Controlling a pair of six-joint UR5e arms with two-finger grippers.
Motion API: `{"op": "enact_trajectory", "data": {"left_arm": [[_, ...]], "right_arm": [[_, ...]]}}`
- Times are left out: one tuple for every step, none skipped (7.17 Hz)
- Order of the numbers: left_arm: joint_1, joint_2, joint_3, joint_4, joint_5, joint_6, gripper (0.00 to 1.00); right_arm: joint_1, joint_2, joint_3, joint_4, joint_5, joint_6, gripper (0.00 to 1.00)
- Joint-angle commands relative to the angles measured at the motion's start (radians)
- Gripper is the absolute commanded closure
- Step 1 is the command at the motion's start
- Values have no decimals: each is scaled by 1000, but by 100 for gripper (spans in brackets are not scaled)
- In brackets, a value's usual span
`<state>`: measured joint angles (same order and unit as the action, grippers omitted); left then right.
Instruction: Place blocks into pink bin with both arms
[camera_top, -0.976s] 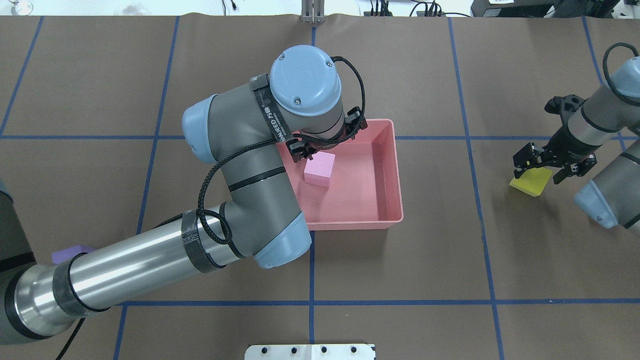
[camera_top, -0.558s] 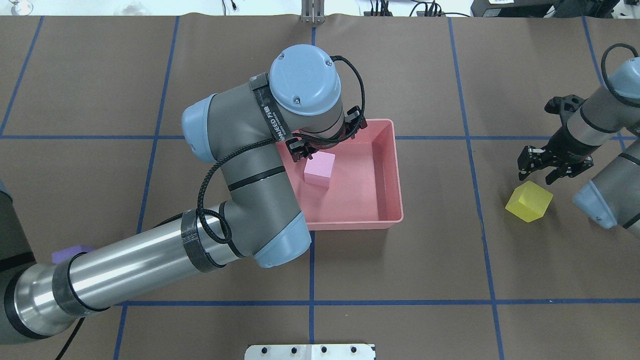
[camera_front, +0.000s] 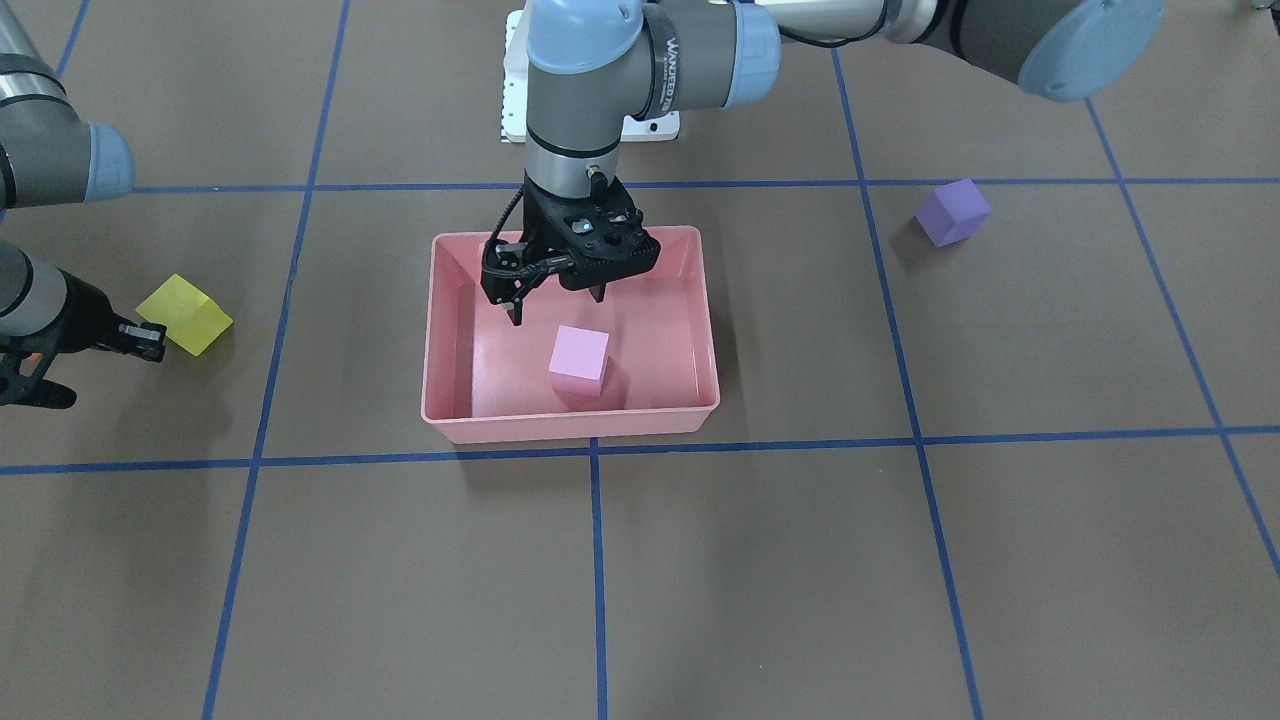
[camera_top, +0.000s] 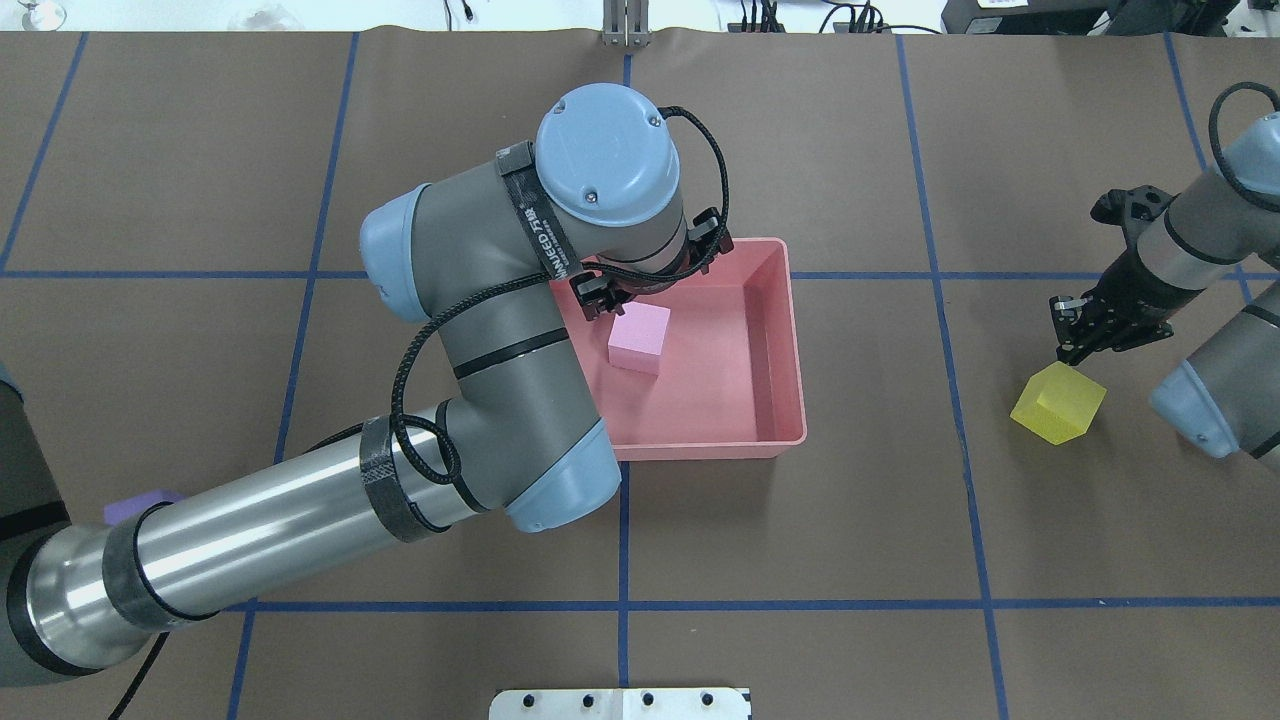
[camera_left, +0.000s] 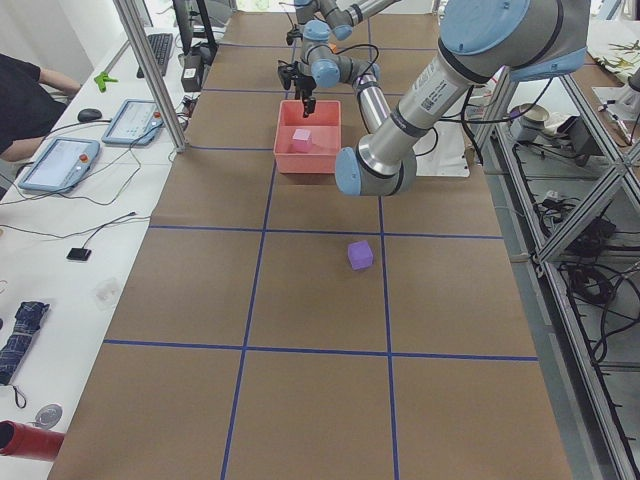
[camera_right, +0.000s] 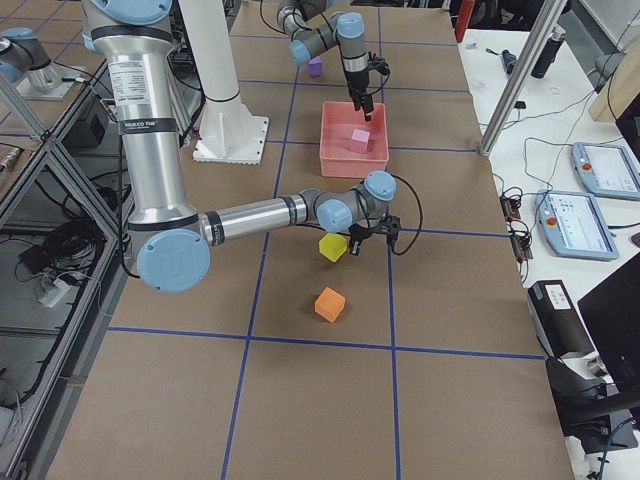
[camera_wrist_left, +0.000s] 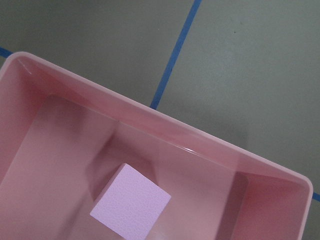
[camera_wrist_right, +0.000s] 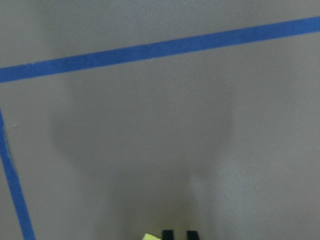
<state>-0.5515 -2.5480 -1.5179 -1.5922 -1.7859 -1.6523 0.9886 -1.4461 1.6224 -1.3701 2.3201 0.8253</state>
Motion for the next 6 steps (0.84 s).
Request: {"op": "enact_trajectory", "data": {"left_arm": [[-2,0,-2,0,-1,0,0],[-5,0,-2,0,-1,0,0],[-8,0,-2,0,-1,0,0],[-10,0,-2,0,-1,2,0],[-10,0,-2,0,-1,2,0],[-10,0,-2,0,0,0,0]], "right_arm": [[1,-4,7,2,-1,0,9],[1,-5,8,2,-1,0,7],[2,-8,10,2,1,0,6],[2,-17,26,0,1,2,4],[-1,-33,36,-1,2,2,3],[-2,-42,37,-1,5,2,3]]}}
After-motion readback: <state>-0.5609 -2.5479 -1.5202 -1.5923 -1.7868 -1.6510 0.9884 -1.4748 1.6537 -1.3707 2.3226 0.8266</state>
